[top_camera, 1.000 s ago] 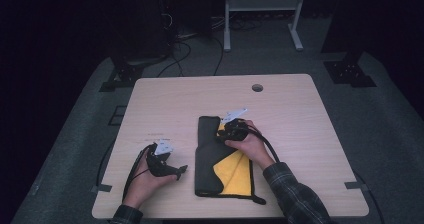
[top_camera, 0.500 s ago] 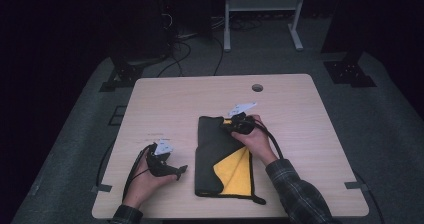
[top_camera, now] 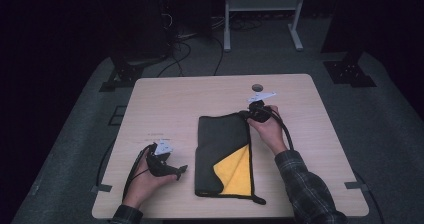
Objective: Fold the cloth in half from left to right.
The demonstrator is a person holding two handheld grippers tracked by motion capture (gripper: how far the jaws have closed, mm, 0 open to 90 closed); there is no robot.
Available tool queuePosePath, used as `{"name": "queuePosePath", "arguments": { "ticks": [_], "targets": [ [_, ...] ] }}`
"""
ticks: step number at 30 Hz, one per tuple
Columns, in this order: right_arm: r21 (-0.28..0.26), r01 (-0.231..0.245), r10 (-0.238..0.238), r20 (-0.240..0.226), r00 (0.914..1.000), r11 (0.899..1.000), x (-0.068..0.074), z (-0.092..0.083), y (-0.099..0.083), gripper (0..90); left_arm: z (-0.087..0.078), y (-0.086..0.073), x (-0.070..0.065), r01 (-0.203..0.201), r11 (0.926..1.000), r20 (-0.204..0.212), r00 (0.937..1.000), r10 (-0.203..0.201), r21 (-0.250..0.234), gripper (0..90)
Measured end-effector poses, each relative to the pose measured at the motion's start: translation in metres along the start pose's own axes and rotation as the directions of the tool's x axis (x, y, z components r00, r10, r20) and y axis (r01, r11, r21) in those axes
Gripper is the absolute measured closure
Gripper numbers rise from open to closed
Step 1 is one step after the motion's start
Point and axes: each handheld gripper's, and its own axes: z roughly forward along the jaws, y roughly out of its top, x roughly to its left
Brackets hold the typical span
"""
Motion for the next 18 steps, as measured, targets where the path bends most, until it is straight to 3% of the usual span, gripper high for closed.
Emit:
{"name": "queuePosePath", "arguments": {
  "ticks": [10,12,14,18],
  "targets": [
    [0.075,-0.028,0.025,0.036,0.999,0.997,-0.017,0.018,-0.017,83.1,0.0,0.0,0.0,0.001,1.0,0.0,1.0,-0.001,-0.001,0.0],
    [0.056,-0.042,0.038,0.07,0.9969,0.998,-0.019,0.018,-0.017,71.1,0.0,0.0,0.0,0.0,1.0,0.0,1.0,0.0,0.0,0.0],
    [0.034,-0.066,0.064,0.064,0.9959,0.997,-0.023,0.013,-0.016,68.3,0.0,0.0,0.0,0.0,1.0,0.0,1.0,0.0,0.0,0.0],
    [-0.006,-0.06,0.06,0.077,0.9952,0.998,-0.025,-0.002,-0.011,66.8,0.0,0.0,0.0,0.0,1.0,0.0,1.0,0.0,0.0,0.0]
  ]
}}
